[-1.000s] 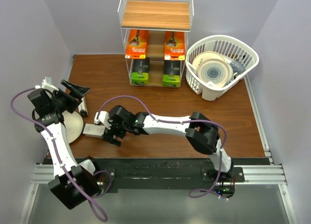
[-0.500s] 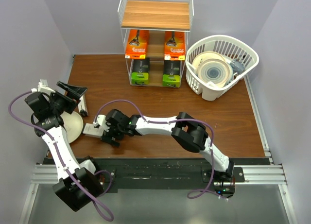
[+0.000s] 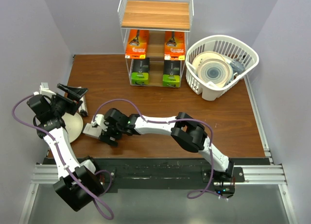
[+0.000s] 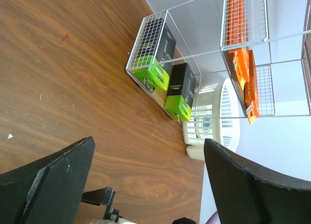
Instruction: Place and organize the shaving razors onto the shelf
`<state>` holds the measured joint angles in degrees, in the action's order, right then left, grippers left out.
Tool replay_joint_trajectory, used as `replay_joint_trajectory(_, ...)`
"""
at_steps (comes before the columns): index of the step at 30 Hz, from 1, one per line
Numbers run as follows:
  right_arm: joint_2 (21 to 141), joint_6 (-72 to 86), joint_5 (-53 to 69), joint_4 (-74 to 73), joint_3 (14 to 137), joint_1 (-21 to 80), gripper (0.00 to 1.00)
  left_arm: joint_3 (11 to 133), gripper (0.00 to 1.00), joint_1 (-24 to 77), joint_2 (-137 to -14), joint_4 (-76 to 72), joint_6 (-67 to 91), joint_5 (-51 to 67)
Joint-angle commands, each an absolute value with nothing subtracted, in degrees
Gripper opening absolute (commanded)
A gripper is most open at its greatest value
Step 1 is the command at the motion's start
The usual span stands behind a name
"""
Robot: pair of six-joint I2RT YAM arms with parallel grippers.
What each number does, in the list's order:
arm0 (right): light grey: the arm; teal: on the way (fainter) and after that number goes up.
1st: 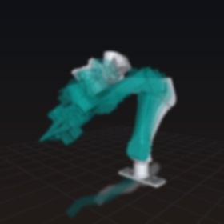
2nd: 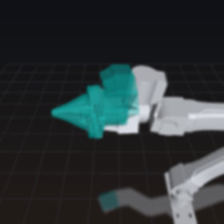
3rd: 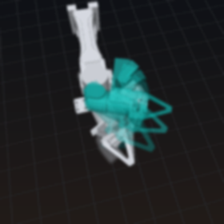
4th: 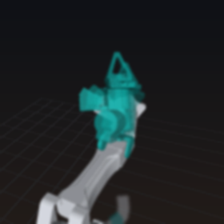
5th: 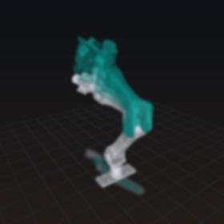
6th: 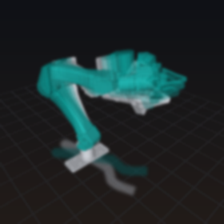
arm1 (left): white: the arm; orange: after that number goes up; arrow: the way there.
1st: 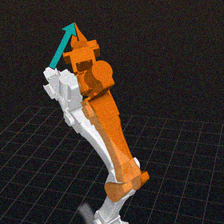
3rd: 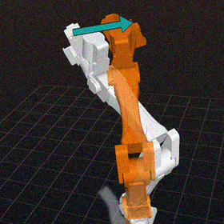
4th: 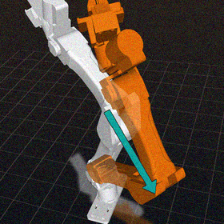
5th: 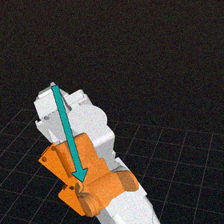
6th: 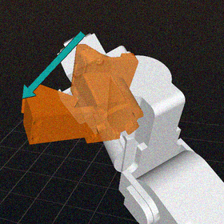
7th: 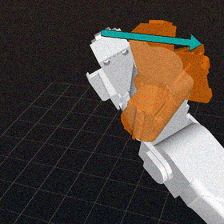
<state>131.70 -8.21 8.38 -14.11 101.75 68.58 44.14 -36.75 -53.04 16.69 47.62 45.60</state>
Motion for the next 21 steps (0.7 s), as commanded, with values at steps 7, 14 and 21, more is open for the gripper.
replay_joint_trajectory(7,132.8,-9.05,10.64,-13.18,105.56,68.55,0.57,42.37,0.99,-37.7,-53.17,12.31,50.09,47.73)
replay_joint_trajectory(14,128.41,-10.45,10.11,-14.32,102.66,67.06,0.5,42.19,0.99,-37.79,-54.67,8.79,51.16,47.9)
replay_joint_trajectory(21,118.93,-14.94,12.21,-17.66,90.28,63.37,0.49,46.05,0.87,-36.92,-58.08,17.38,35.71,38.95)
